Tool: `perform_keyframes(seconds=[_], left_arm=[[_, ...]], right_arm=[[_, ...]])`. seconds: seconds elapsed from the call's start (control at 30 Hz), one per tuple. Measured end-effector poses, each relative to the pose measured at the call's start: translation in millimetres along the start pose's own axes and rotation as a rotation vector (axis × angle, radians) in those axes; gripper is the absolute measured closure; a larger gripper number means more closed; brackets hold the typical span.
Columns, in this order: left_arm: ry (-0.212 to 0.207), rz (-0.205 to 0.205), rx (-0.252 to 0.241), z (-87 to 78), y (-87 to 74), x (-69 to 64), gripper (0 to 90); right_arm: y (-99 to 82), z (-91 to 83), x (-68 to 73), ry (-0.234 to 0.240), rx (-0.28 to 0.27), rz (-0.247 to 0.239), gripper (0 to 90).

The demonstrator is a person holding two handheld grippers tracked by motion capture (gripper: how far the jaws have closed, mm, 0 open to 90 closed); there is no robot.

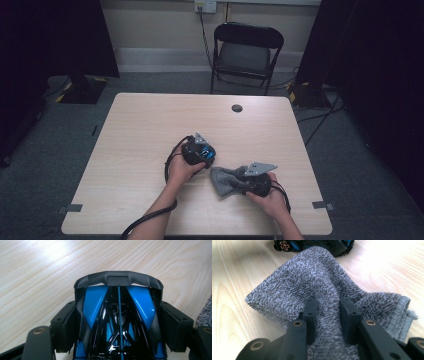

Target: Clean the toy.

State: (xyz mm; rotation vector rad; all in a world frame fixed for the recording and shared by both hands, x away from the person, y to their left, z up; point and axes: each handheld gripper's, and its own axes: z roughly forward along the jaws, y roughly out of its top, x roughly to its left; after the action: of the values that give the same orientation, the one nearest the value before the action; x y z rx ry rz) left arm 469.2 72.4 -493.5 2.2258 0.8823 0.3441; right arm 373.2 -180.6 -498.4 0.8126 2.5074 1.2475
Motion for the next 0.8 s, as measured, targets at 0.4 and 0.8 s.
perform_keyframes(seconds=[0.4, 0.8], left_arm=[[0.000, -0.001, 0.007, -7.7, -2.4, -0.4, 25.5], [-0.044, -0.015, -0.041, -30.8, -6.7, 3.1, 25.6]], right_arm=[[0.0, 0.1, -0.3, 0.001, -0.001, 0.005, 69.3], [0.2, 0.2, -0.3, -0.001, -0.002, 0.008, 70.2]])
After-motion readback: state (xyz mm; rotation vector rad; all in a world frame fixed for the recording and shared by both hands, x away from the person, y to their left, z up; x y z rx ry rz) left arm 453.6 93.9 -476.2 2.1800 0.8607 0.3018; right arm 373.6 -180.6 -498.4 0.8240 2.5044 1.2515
